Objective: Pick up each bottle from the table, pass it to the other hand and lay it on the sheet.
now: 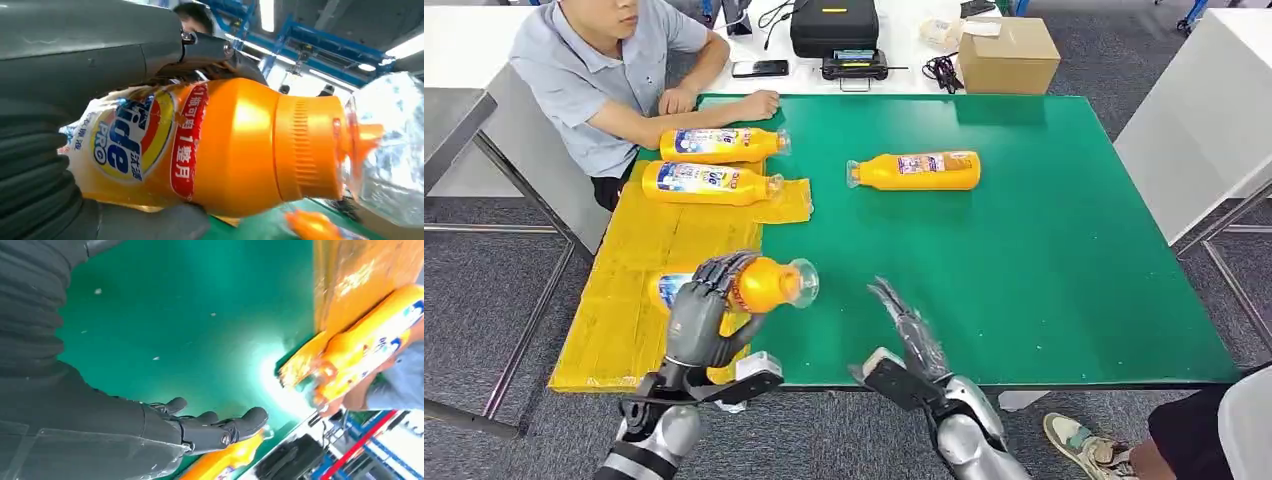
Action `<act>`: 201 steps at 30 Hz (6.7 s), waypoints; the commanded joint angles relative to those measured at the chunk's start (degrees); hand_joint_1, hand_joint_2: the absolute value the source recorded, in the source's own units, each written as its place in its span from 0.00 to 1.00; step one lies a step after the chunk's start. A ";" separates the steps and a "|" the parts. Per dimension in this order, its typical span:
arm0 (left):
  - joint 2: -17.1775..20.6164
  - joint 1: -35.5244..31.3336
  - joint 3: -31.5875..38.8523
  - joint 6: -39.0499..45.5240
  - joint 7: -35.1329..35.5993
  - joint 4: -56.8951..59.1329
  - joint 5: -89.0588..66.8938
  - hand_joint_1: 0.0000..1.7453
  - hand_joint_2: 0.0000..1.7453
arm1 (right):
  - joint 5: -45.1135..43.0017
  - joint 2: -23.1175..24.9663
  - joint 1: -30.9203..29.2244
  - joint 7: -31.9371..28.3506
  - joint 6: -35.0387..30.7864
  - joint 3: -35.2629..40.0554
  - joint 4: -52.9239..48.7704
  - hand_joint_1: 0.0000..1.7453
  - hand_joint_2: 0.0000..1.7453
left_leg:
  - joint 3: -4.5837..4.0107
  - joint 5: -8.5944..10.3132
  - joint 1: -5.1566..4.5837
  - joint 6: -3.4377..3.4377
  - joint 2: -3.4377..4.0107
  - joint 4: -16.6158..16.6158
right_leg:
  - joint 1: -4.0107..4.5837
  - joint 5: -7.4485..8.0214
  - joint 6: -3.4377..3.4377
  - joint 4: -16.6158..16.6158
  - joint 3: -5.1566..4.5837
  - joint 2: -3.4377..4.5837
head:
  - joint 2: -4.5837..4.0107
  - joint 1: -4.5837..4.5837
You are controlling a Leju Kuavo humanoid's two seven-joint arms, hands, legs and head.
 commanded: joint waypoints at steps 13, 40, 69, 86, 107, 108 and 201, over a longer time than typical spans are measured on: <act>7.25 -7.08 2.13 -0.11 5.10 20.29 -18.54 1.00 1.00 | -2.52 -0.22 5.05 -3.20 -2.21 -6.90 -1.69 0.00 1.00 | 0.18 -0.02 0.04 -0.10 -0.04 -0.06 | 0.05 -0.04 -0.12 -0.06 0.17 -0.07 | 0.00 0.00; 5.69 -17.17 -3.72 -7.13 11.53 41.18 -17.33 0.00 1.00 | -2.43 1.37 1.70 -3.58 -0.40 -6.76 2.53 0.00 1.00 | 0.48 0.00 0.06 -0.12 0.10 -0.05 | 0.06 0.01 -0.14 -0.05 0.46 0.08 | 0.00 0.00; 4.57 -17.97 -4.64 -5.92 9.26 35.04 -9.10 0.00 1.00 | -1.59 2.33 0.28 -3.38 0.62 -6.53 4.71 0.00 1.00 | 0.85 0.02 0.06 -0.12 0.01 -0.02 | 0.06 -0.01 -0.13 -0.02 0.87 -0.01 | 0.00 0.00; 3.35 -20.83 -5.15 -8.28 9.52 41.78 -7.12 0.00 1.00 | -2.30 2.92 -1.03 -4.02 0.97 -6.08 6.97 0.00 1.00 | 0.49 0.00 0.07 -0.14 0.05 -0.04 | 0.08 -0.01 -0.15 -0.04 0.51 0.04 | 0.00 0.00; 3.79 -23.23 -4.66 -11.68 8.89 46.37 -5.63 0.00 1.00 | -3.46 3.91 -1.35 -4.90 1.17 -5.79 8.40 0.00 1.00 | 0.54 -0.04 0.11 -0.17 0.15 -0.04 | 0.11 -0.02 -0.19 -0.05 0.54 0.13 | 0.00 0.00; 3.70 -23.36 -4.61 -11.25 8.85 46.40 -5.60 0.00 1.00 | -3.56 3.92 -1.30 -4.99 1.14 -5.77 8.29 0.00 1.00 | 0.51 -0.01 0.04 -0.13 0.10 -0.06 | 0.04 -0.01 -0.14 -0.02 0.50 0.10 | 0.00 0.00; -4.83 4.70 -17.98 -5.58 -4.33 -2.82 47.52 0.00 1.00 | 31.07 -11.50 -6.12 18.12 -10.91 -10.05 11.24 0.00 1.00 | 0.31 -0.17 -0.03 0.02 0.26 -0.09 | 0.01 0.01 -0.12 -0.18 0.29 0.20 | 0.00 -0.02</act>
